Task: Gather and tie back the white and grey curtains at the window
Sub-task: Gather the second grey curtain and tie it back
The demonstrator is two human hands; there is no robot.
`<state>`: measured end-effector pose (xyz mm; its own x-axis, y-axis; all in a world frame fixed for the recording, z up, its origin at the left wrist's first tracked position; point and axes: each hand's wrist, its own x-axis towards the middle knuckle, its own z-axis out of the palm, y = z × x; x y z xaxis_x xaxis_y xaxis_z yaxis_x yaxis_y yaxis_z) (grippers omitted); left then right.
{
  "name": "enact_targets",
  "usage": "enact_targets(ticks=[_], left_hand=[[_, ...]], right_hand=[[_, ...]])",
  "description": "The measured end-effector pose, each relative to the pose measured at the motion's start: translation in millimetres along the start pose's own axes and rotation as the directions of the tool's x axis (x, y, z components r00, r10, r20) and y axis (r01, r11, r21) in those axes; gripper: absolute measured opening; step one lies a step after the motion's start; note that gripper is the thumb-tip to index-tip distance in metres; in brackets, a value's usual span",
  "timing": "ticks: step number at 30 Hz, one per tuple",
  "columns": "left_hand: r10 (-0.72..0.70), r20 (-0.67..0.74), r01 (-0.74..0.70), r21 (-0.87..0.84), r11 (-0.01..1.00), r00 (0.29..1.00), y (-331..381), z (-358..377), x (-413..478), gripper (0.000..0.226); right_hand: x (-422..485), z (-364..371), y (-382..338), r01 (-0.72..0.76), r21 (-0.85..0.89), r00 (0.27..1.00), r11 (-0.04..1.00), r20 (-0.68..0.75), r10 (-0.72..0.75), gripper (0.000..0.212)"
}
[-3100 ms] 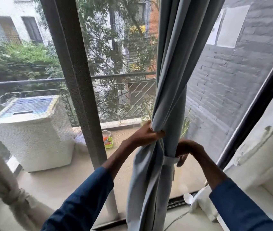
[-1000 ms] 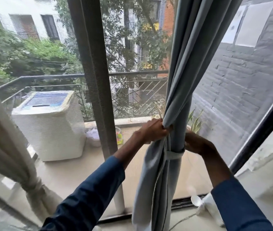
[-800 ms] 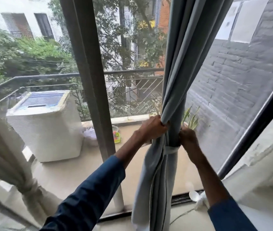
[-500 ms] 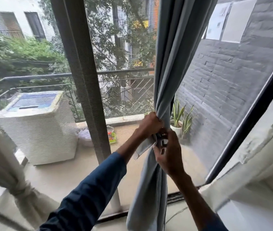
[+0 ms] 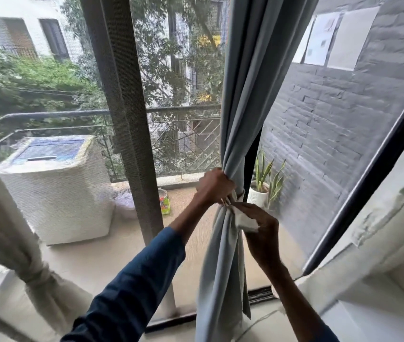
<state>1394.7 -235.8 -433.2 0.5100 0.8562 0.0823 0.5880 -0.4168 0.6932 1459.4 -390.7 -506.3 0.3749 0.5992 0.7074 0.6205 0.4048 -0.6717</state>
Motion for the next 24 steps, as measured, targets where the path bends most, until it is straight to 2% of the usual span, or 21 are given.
enact_targets(ticks=[3,5,7,8,9,11,15,18,19,21,23,24], left_hand=[[-0.050,-0.020,0.050,0.000,0.999,0.999,-8.7,-4.7,3.0,0.041],[-0.077,-0.025,0.075,-0.068,0.995,0.997,-9.8,-4.7,5.1,0.042],[-0.088,0.005,0.088,-0.161,0.983,0.996,-9.4,-3.6,6.9,0.032],[-0.088,0.027,0.091,-0.190,0.978,0.996,-8.4,-3.2,7.7,0.030],[-0.086,0.052,0.095,-0.211,0.973,0.995,-7.5,-1.6,8.1,0.030],[-0.082,0.085,0.101,-0.244,0.965,0.993,-7.8,5.8,6.8,0.028],[-0.038,0.094,0.070,-0.363,0.929,0.995,-18.1,33.4,-8.9,0.027],[0.020,0.073,0.011,-0.398,0.917,0.997,-29.5,45.9,-15.1,0.035],[0.039,0.090,0.000,-0.398,0.917,0.995,-30.9,46.1,-15.7,0.034],[0.069,0.121,-0.014,-0.410,0.912,0.990,-31.5,44.3,-15.2,0.034],[0.080,0.131,-0.018,-0.417,0.909,0.988,-32.4,41.7,-13.5,0.034],[0.080,0.128,-0.019,-0.418,0.908,0.989,-33.4,40.8,-12.2,0.032]], right_hand=[[-7.6,-10.3,2.8,-0.191,0.224,0.980,0.956,-0.012,0.199,0.026],[-11.8,-17.0,4.6,-0.308,0.391,0.940,0.867,-0.012,0.340,0.006],[-14.9,-24.8,7.1,-0.402,0.521,0.884,0.752,0.006,0.468,0.035],[-14.8,-28.8,9.8,-0.439,0.554,0.856,0.707,0.019,0.517,0.042],[-12.9,-31.4,8.5,-0.475,0.571,0.824,0.670,0.020,0.566,0.040],[-8.6,-34.2,13.6,-0.506,0.578,0.782,0.641,-0.006,0.623,0.023],[8.9,-42.4,29.8,-0.517,0.549,0.717,0.657,-0.142,0.683,0.010],[21.0,-53.8,37.1,-0.489,0.395,0.762,0.778,-0.240,0.601,0.022],[24.6,-58.6,39.0,-0.463,0.280,0.801,0.841,-0.274,0.533,0.022],[30.8,-69.3,43.5,-0.373,-0.077,0.895,0.925,-0.294,0.337,0.017],[36.3,-79.1,46.7,-0.251,-0.381,0.959,0.890,-0.221,0.176,0.015],[38.9,-81.0,46.5,-0.210,-0.448,0.974,0.869,-0.170,0.148,0.014]])
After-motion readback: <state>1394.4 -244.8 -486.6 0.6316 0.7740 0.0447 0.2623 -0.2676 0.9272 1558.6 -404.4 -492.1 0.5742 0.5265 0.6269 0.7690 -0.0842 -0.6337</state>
